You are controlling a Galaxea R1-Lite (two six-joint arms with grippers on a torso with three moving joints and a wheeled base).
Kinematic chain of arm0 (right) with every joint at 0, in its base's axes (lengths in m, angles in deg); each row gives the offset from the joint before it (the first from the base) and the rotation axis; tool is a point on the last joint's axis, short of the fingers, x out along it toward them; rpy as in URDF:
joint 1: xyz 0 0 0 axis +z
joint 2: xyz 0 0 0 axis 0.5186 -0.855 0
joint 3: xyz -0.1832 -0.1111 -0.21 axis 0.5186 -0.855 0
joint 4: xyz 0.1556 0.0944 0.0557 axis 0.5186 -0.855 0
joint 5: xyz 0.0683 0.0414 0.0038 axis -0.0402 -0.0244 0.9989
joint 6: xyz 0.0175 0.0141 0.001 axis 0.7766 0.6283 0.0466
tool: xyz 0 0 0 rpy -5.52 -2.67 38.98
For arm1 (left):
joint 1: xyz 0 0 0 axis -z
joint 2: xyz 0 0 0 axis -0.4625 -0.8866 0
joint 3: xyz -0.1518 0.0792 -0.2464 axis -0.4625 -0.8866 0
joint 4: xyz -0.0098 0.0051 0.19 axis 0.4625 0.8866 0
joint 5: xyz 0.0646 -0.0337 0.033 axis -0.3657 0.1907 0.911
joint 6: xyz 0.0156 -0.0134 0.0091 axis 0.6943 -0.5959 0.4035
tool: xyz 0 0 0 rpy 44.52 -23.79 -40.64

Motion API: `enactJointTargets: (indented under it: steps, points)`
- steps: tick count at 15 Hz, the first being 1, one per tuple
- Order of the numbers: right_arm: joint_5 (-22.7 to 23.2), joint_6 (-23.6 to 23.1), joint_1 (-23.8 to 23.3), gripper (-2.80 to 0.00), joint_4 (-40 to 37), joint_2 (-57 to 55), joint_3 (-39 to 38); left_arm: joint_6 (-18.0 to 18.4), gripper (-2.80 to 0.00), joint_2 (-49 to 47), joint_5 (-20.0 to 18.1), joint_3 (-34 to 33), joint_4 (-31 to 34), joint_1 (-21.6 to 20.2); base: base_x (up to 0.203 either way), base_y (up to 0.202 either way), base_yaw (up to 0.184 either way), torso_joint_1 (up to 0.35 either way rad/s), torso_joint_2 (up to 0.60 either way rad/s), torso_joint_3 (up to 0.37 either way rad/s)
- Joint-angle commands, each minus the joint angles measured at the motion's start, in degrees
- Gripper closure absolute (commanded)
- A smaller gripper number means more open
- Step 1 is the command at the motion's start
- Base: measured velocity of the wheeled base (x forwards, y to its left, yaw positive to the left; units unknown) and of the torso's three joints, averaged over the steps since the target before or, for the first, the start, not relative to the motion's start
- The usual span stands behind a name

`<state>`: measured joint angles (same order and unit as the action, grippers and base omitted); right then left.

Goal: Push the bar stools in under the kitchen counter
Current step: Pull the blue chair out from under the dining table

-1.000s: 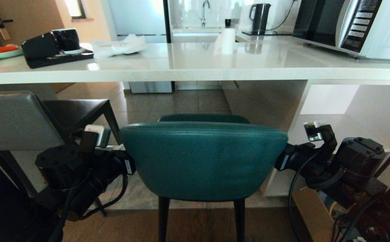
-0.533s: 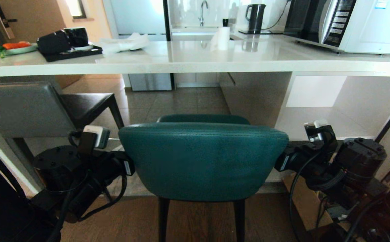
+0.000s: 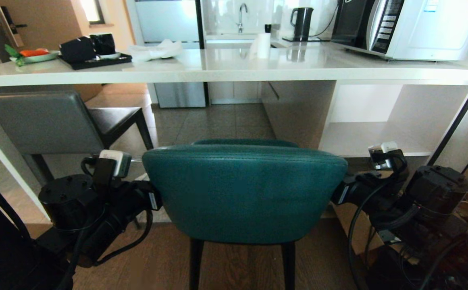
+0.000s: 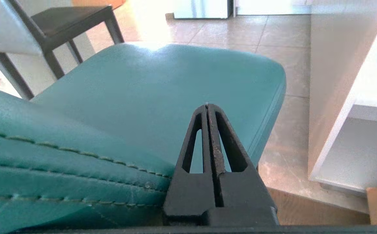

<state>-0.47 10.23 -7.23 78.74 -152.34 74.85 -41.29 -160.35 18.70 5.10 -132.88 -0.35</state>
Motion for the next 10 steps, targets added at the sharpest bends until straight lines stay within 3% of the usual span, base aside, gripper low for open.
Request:
enactJointTargets:
  steps: [1, 6, 10]
  points:
    - [-0.23, -0.06, -0.09, 0.00, -0.13, 0.15, 0.20, 0.10, 0.00, 0.12, 0.64, 0.10, -0.25, 3.30, 0.000, 0.000, 0.000, 0.000, 0.00, 0.000]
    - [-0.20, -0.06, -0.03, 0.00, -0.13, -0.18, 0.94, 0.06, 0.00, -0.27, 1.07, 0.63, -0.25, 3.13, 0.000, 0.000, 0.000, 0.000, 0.00, 0.000]
    - [0.03, -0.07, -0.39, 0.00, -0.13, -4.08, 6.74, 0.18, 0.00, -4.25, 0.97, 5.98, -0.01, 1.87, 0.000, 0.000, 0.000, 0.000, 0.00, 0.000]
